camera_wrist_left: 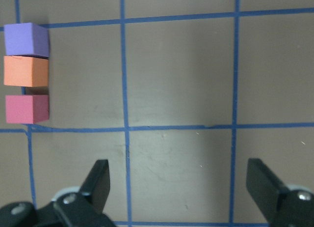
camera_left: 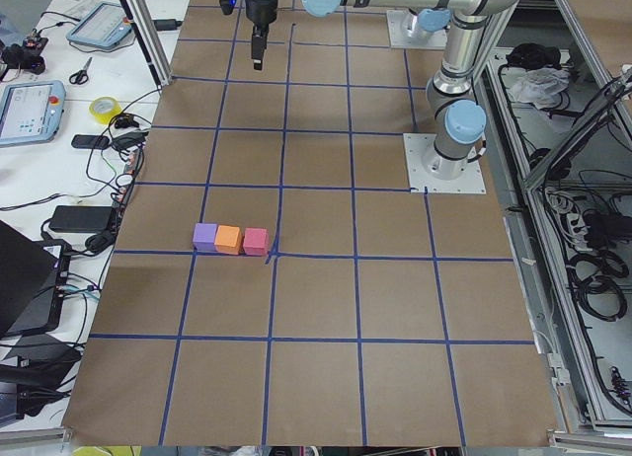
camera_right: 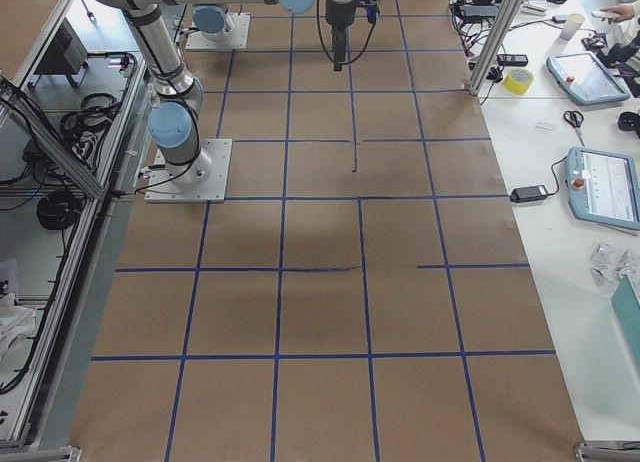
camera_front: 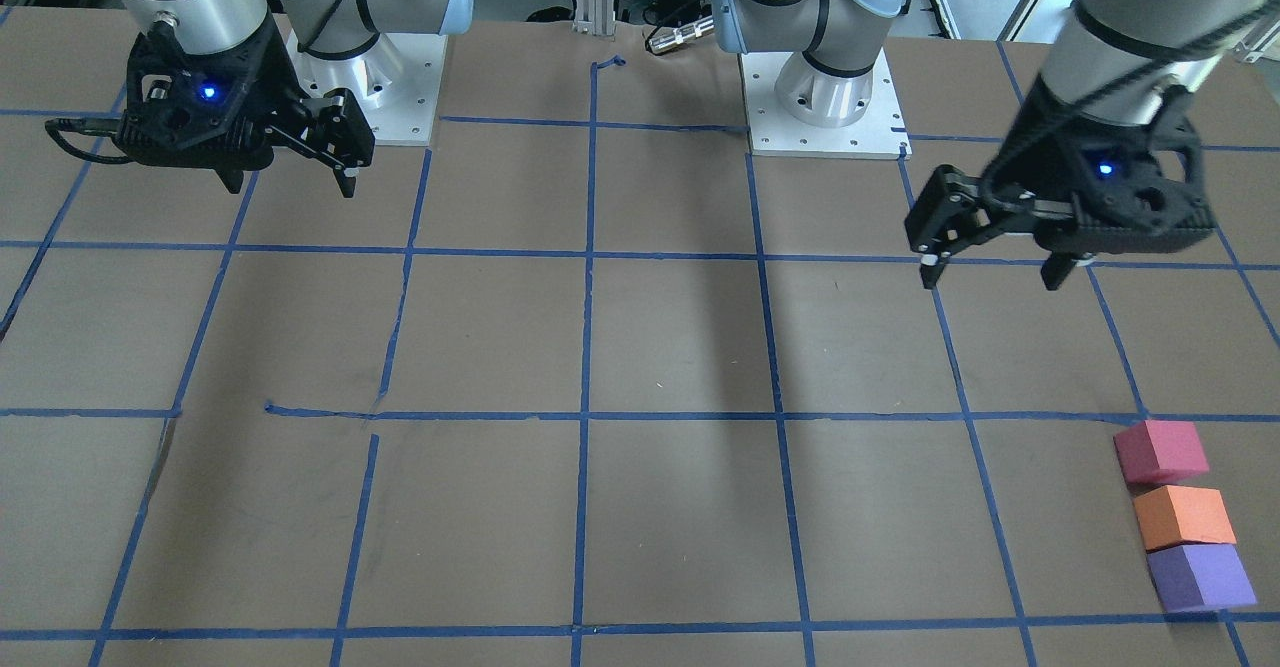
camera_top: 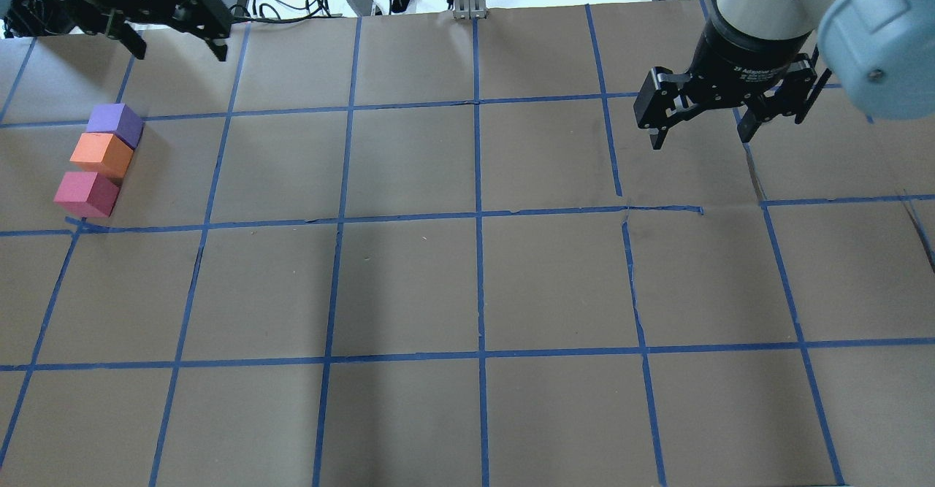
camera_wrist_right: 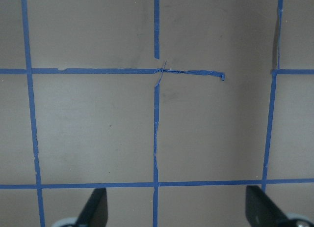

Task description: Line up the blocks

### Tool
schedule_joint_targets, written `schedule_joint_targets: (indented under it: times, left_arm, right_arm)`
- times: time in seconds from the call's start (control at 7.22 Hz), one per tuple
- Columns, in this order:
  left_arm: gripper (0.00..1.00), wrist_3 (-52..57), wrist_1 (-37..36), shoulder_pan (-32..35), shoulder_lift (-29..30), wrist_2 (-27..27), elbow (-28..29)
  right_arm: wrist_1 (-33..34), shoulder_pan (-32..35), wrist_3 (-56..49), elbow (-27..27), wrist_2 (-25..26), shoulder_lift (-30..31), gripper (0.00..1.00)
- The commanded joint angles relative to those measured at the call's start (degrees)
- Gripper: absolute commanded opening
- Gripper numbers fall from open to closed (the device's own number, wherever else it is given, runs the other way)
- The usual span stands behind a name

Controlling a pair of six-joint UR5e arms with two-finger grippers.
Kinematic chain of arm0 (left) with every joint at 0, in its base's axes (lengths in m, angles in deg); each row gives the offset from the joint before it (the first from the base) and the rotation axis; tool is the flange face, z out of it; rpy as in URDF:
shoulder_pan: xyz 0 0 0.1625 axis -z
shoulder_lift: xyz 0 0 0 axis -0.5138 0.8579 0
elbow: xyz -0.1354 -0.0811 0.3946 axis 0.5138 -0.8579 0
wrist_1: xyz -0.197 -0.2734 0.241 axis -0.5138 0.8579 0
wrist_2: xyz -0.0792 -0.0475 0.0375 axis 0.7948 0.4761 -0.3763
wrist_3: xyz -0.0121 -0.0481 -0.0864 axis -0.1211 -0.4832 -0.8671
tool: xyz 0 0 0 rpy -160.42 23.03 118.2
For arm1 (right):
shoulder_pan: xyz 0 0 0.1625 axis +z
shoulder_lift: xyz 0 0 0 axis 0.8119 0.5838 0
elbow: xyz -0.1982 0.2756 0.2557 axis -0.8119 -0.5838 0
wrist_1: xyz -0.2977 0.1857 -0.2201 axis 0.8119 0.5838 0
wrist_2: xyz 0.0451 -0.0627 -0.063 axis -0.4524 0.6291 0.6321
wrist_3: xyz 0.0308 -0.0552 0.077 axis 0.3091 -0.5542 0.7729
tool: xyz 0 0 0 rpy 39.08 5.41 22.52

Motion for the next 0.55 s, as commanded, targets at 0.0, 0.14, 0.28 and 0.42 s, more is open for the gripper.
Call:
schedule_joint_targets:
  times: [0.0, 0.14, 0.28, 0.42]
  left_arm:
    - [1.0, -6.6, -0.3, 4.1, -2.8, 0.5, -4.4]
    - [1.0, -6.5, -0.3, 4.0, -3.3, 0.7, -5.3]
    - [1.0, -6.5, -0.3, 3.8, -3.6, 0.6, -5.3]
    - [1.0, -6.5, -0.3, 3.8, -3.6, 0.8, -5.5]
  right_arm:
    - [0.0, 0.0, 0.0, 0.0, 0.0, -0.1, 1.0]
    - [0.0, 0.0, 0.0, -0.1, 0.0, -0.1, 1.0]
    - [0.1, 0.0, 0.0, 0.0, 0.0, -0.1, 1.0]
    - [0.1, 0.0, 0.0, 0.0, 0.0, -0.1, 1.0]
